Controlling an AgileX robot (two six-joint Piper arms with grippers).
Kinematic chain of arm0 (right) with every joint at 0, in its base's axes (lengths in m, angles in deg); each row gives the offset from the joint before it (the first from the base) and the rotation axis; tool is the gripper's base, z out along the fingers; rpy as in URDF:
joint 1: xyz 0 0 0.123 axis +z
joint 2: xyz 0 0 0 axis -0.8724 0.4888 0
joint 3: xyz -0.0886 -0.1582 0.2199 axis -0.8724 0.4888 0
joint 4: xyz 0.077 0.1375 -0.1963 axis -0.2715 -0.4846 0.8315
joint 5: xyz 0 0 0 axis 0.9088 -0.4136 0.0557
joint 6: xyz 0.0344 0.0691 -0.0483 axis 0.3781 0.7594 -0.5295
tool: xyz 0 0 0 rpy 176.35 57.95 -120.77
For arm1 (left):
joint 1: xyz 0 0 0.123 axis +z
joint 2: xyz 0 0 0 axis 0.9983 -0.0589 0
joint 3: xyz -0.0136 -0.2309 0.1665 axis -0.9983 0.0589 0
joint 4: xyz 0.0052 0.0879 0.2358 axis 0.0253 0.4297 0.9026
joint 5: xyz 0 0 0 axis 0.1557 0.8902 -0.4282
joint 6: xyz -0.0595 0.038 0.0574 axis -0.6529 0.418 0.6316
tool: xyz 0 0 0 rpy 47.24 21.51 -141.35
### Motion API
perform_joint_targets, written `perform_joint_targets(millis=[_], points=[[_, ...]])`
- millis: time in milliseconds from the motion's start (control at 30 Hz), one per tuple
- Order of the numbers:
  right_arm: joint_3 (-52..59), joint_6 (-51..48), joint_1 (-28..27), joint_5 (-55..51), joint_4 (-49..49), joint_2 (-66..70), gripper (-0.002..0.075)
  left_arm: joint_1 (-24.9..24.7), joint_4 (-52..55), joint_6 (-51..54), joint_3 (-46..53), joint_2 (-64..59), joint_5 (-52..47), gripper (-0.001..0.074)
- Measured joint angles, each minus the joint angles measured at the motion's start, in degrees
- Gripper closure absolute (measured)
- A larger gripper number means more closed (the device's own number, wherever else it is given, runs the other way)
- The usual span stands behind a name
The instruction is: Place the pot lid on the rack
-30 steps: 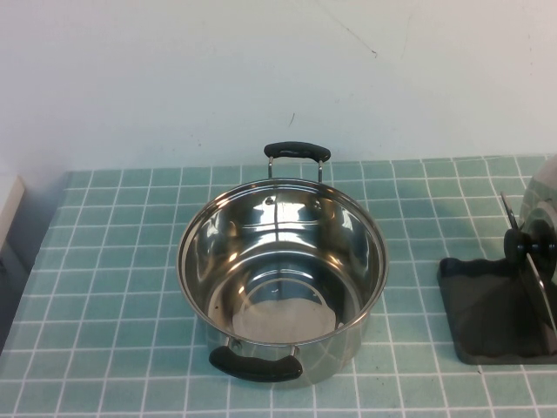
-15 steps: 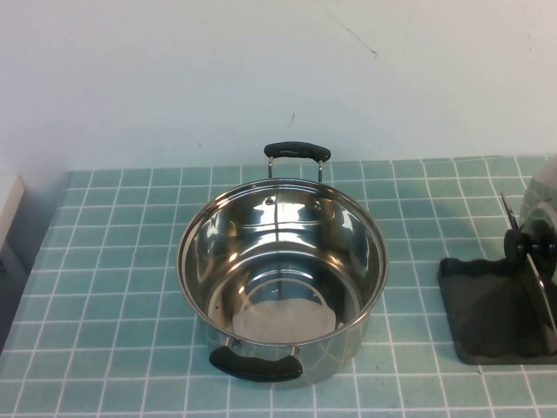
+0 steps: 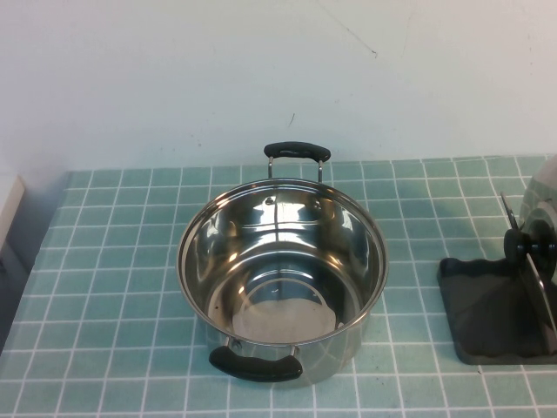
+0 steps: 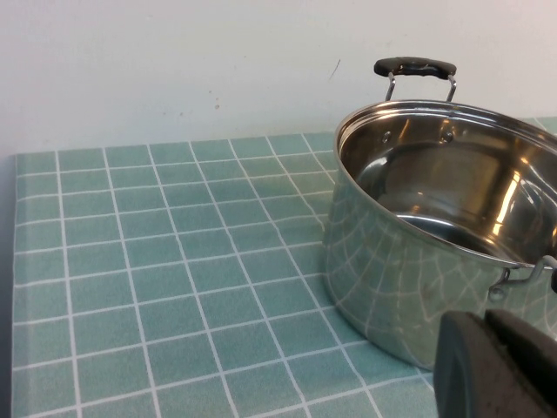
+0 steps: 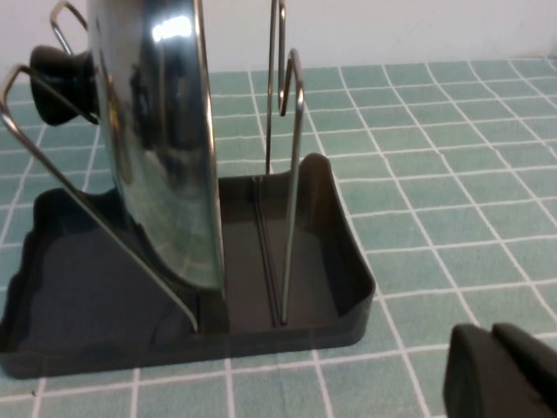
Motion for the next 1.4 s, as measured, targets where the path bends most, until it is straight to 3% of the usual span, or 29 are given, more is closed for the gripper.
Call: perform_joint_targets(millis=[167,433,1400], points=[[0.0,-0.44,0.26,0.1,-0.1,0.0,0.0727,0.0,0.0,0.0,0.0,0.0,0.0,0.0736],[0.0,-2.26,5.62,0.1,-0.33,0.0,0.0727,0.0,0.0,0.0,0.0,0.0,0.0,0.0736],[0.0,0.06,5.67,0.1,-0.33,0.0,0.0728,0.0,0.0,0.0,0.0,0.0,0.0,0.0736]])
